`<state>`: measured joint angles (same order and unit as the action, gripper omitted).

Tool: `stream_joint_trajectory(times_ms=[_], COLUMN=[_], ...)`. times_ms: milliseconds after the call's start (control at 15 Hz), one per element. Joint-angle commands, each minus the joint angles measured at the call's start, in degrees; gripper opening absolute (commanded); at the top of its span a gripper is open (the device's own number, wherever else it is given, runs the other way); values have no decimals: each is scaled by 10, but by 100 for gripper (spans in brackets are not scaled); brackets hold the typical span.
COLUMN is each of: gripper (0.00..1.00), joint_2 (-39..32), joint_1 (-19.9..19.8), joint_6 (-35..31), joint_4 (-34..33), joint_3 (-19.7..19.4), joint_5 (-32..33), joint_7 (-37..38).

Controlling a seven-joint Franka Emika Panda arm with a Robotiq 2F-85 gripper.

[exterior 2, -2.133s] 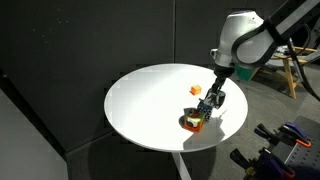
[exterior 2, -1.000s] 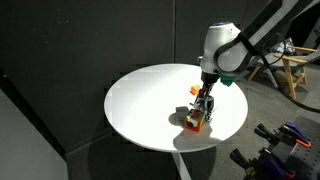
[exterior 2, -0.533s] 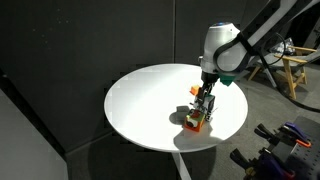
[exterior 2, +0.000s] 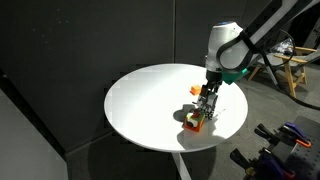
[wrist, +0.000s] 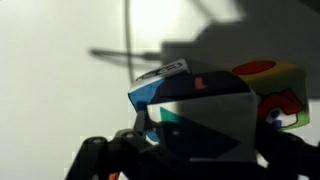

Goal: Stack the soft blocks into a pyramid

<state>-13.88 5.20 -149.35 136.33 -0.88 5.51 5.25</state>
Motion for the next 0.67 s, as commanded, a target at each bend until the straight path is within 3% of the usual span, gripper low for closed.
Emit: stream_joint_trajectory(times_ms=[0, 600], gripper=[100, 100], joint_2=[35, 82], joint_1=[-1, -4], joint_6=[20, 57], joint_4=[21, 25], joint_3=[-1, 25], joint_5=[9, -29], joint_7=[25, 9])
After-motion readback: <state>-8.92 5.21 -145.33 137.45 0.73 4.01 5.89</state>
